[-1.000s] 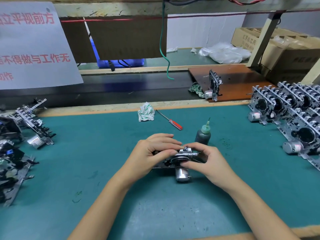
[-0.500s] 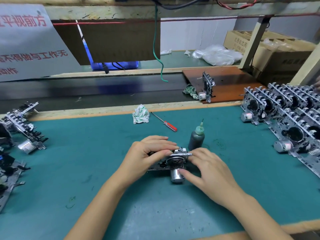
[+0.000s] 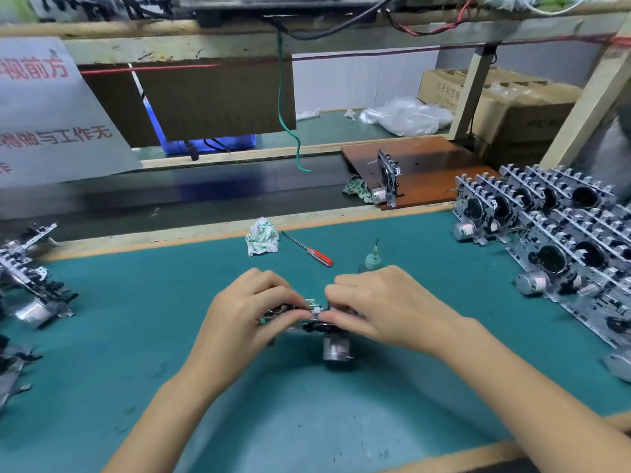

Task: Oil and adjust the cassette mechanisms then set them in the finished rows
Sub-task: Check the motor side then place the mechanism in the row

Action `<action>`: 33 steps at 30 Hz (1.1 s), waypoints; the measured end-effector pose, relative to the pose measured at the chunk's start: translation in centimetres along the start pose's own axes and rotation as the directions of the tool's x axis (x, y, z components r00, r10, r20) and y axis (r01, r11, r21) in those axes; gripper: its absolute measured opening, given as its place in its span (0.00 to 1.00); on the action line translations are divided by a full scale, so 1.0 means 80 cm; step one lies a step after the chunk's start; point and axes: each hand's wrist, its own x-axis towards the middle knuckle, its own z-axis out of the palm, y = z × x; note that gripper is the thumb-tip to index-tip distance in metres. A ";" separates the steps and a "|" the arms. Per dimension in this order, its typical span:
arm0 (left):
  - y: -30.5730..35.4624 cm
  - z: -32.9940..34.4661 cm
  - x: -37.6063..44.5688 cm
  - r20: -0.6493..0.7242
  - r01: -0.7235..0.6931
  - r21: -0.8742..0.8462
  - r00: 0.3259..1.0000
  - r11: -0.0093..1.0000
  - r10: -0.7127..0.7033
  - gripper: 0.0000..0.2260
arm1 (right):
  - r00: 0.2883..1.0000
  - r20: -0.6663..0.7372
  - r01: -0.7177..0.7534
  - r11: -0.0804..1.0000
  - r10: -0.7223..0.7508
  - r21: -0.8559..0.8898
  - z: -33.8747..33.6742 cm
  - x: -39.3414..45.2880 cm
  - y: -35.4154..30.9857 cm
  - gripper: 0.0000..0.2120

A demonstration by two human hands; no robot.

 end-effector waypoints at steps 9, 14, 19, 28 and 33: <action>0.087 0.058 0.106 0.186 -0.266 -0.210 0.934 0.941 0.306 0.08 | 0.938 -0.146 -0.289 0.943 0.313 0.164 -0.075 -0.114 0.040 0.16; 0.148 0.133 0.162 0.306 -0.315 -0.257 0.870 0.914 0.386 0.08 | 0.832 -0.204 -0.520 0.853 0.516 0.037 -0.097 -0.194 0.066 0.15; 0.200 0.200 0.191 0.439 -0.315 -0.310 0.790 0.897 0.429 0.11 | 0.690 -0.269 -0.704 0.709 0.672 -0.037 -0.103 -0.261 0.084 0.21; 0.204 0.236 0.174 0.594 -0.345 -0.269 0.675 0.899 0.436 0.28 | 0.539 -0.309 -0.834 0.445 0.784 -0.326 -0.092 -0.276 0.090 0.16; 0.171 0.189 0.153 0.484 -0.366 -0.192 0.772 0.911 0.412 0.30 | 0.603 -0.422 -0.793 0.565 0.677 -0.226 -0.098 -0.221 0.062 0.14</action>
